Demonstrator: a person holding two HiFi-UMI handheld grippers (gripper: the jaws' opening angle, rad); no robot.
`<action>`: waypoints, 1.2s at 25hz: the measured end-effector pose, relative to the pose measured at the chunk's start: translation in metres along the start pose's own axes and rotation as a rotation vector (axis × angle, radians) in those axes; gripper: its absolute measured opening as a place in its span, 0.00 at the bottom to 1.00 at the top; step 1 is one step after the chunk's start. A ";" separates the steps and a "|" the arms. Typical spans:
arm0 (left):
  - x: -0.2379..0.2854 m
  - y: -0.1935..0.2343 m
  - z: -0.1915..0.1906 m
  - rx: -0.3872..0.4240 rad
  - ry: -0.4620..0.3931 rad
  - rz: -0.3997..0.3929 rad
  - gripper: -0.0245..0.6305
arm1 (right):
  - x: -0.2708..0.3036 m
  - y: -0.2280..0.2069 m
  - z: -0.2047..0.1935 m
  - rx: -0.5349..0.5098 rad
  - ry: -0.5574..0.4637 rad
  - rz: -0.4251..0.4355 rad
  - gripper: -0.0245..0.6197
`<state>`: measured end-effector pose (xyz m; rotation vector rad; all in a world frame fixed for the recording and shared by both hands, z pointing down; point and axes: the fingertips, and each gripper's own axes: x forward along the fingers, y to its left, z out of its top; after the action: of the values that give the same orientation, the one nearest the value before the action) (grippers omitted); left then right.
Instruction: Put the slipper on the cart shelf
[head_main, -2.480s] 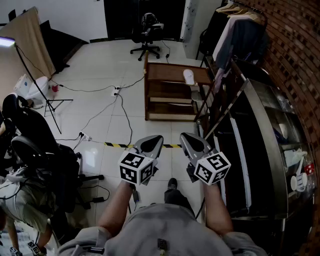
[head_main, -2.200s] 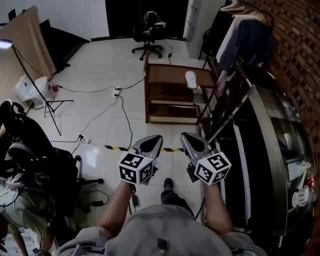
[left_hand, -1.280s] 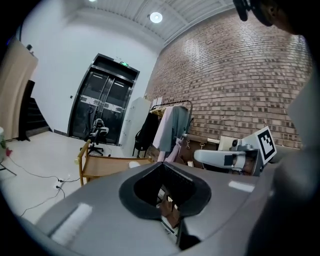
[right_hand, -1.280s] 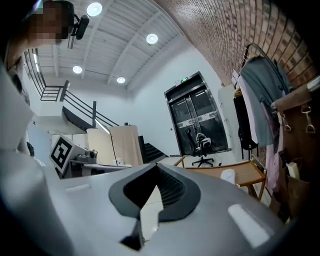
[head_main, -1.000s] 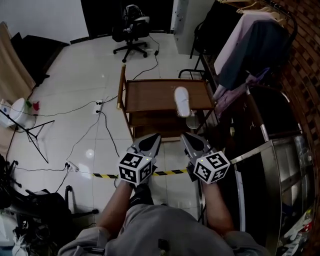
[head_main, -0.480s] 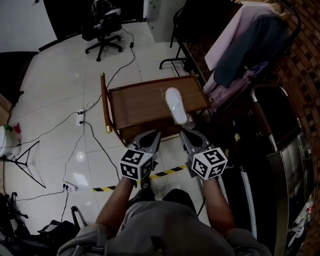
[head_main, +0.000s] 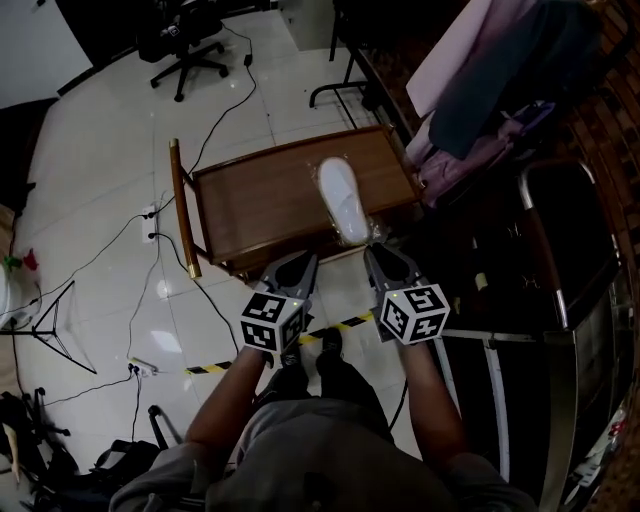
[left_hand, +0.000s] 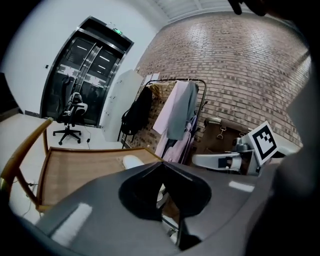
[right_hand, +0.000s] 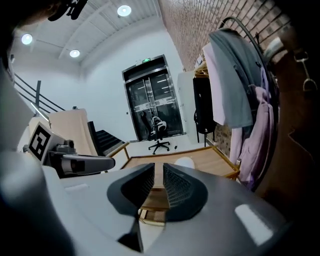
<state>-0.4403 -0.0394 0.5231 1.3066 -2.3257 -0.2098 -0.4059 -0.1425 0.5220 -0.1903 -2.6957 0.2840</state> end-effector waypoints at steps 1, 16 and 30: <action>0.007 0.003 -0.005 0.001 0.007 0.005 0.05 | 0.009 -0.011 -0.007 0.014 0.012 -0.010 0.09; 0.074 0.035 -0.057 -0.043 0.093 0.063 0.05 | 0.135 -0.117 -0.120 0.176 0.228 -0.077 0.54; 0.076 0.021 -0.059 -0.058 0.091 0.082 0.05 | 0.150 -0.110 -0.114 0.347 0.219 0.042 0.23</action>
<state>-0.4624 -0.0867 0.6069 1.1665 -2.2732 -0.1861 -0.5027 -0.2039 0.7077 -0.1624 -2.3828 0.6939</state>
